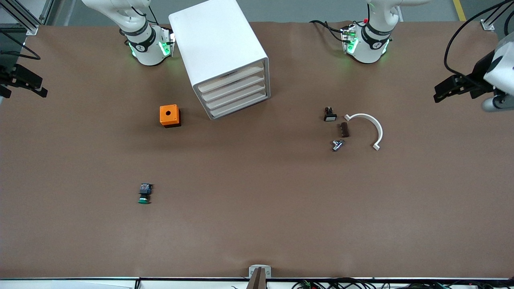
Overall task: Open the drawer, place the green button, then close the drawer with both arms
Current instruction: 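Reach the left gripper toward the drawer while the right gripper reaches the button, then grasp the drawer front with the left gripper while the right gripper grasps the button, then pull the drawer open with the left gripper while the right gripper lifts the button, then carry the green button into the open drawer and open the right gripper, then withdraw the right gripper to rest while the left gripper holds the drawer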
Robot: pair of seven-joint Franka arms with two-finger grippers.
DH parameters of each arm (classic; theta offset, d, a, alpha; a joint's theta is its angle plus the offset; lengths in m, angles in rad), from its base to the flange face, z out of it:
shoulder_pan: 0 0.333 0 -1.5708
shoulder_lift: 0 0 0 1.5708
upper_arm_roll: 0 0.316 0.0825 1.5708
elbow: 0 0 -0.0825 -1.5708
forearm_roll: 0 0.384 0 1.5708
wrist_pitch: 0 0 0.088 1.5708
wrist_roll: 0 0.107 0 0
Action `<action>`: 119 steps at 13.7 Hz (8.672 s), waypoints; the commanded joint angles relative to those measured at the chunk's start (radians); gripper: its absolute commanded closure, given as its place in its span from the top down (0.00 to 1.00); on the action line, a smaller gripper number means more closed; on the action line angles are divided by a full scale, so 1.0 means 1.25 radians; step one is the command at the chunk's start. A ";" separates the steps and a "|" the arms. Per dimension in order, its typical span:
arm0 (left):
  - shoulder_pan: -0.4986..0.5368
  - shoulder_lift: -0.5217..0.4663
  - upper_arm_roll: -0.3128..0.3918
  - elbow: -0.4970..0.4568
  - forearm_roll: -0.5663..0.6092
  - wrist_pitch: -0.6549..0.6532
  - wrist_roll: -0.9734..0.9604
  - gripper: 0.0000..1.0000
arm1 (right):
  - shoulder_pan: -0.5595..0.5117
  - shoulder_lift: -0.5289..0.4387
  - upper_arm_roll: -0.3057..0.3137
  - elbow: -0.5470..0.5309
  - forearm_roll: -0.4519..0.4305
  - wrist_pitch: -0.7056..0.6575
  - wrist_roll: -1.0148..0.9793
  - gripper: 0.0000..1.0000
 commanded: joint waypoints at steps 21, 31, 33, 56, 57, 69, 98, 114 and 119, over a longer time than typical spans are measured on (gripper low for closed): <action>-0.329 0.505 -0.028 0.023 -0.183 0.244 -1.032 1.00 | -0.019 0.259 -0.010 0.096 -0.048 0.037 0.009 1.00; -0.467 0.601 -0.028 0.020 -0.562 0.237 -1.512 0.94 | 0.056 0.321 -0.004 -0.106 0.049 0.380 0.301 1.00; -0.493 0.623 -0.028 0.021 -0.599 0.237 -1.594 0.89 | 0.092 0.362 -0.002 -0.106 0.050 0.441 0.286 1.00; -0.451 0.653 -0.015 0.085 -0.702 0.236 -1.683 0.01 | 0.140 0.650 0.014 -0.082 0.081 0.816 0.198 0.86; -0.439 0.653 -0.015 0.090 -0.688 0.236 -1.682 0.01 | 0.138 0.650 0.021 -0.083 0.081 0.814 0.198 0.78; -0.351 0.652 -0.014 0.171 -0.618 0.211 -1.623 0.99 | 0.155 0.544 0.023 -0.070 0.089 0.630 0.363 0.00; -0.258 0.584 -0.018 0.230 -0.411 0.066 -1.454 0.99 | 0.735 0.480 0.021 -0.128 0.066 0.612 1.605 0.00; -0.269 0.531 -0.011 0.234 -0.321 0.077 -1.318 0.99 | 0.468 0.434 0.018 0.114 0.046 0.248 1.023 1.00; -0.262 0.488 -0.009 0.236 -0.319 0.082 -1.285 0.99 | 0.277 0.356 0.018 0.114 0.046 0.111 0.632 1.00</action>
